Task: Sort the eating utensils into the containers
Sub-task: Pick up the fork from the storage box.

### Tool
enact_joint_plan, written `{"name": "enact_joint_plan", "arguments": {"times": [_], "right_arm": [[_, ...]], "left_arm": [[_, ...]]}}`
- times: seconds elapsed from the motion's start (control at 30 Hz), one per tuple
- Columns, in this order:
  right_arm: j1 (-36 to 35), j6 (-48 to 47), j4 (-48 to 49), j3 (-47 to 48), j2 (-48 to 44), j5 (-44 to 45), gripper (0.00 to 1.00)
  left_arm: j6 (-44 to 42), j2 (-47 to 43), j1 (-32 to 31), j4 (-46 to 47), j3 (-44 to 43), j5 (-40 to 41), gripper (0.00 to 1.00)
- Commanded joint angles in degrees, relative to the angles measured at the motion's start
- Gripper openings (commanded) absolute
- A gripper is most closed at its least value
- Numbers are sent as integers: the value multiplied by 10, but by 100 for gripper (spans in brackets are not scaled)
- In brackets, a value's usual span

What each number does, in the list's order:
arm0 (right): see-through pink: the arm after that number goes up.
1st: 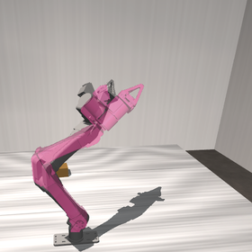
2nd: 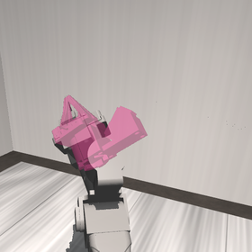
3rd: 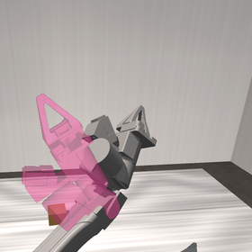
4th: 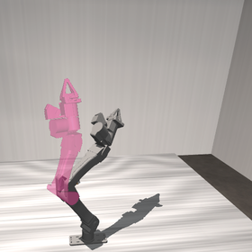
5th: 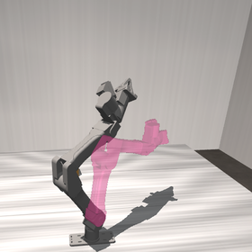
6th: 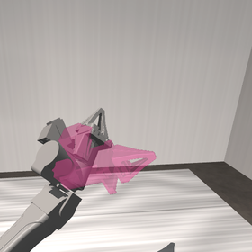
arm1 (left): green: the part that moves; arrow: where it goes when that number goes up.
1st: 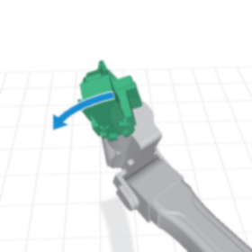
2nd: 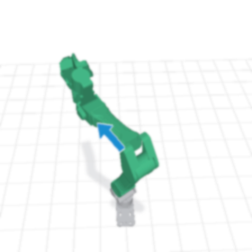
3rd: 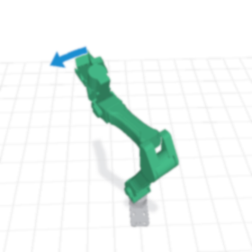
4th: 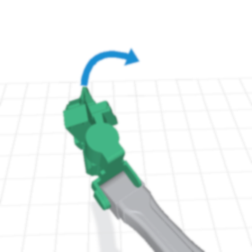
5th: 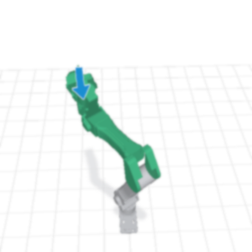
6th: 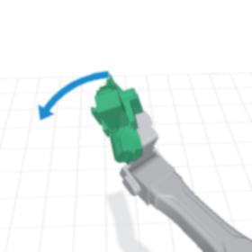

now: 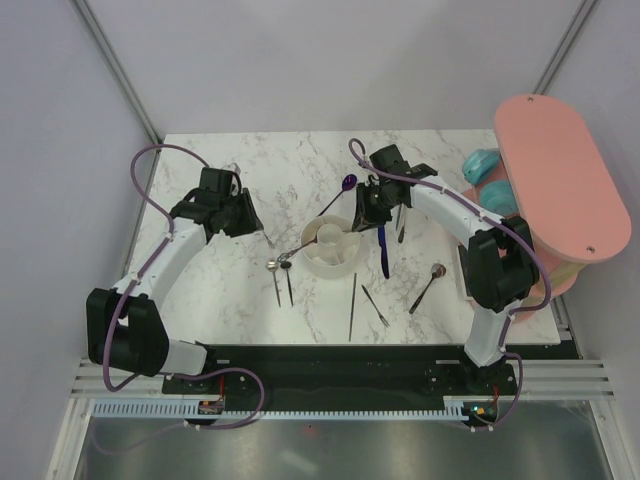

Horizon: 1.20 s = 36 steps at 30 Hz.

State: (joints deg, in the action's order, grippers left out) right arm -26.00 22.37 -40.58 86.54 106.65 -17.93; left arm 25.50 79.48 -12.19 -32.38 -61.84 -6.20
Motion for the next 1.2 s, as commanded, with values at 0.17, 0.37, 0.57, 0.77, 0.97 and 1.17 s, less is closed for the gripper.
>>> {"name": "enact_joint_plan", "arguments": {"times": [0.17, 0.37, 0.57, 0.77, 0.97, 1.17], "right_arm": [[-9, 5, 1, 21, 9, 4, 25], [-9, 4, 0, 25, 2, 18, 13], [-9, 2, -3, 35, 1, 23, 0], [-9, 2, -5, 49, -1, 23, 0], [-9, -9, -15, 71, 0, 24, 0], [-9, -20, -24, 93, -1, 26, 0]], "left_arm": [[-26, 4, 3, 21, -6, -6, 38], [-26, 8, 3, 23, -1, -7, 38], [-26, 12, 3, 26, -2, -10, 38], [-26, 16, 3, 27, -3, -11, 38], [-26, 16, 3, 27, -4, -14, 38], [-24, 17, 3, 27, -6, -15, 38]]}}
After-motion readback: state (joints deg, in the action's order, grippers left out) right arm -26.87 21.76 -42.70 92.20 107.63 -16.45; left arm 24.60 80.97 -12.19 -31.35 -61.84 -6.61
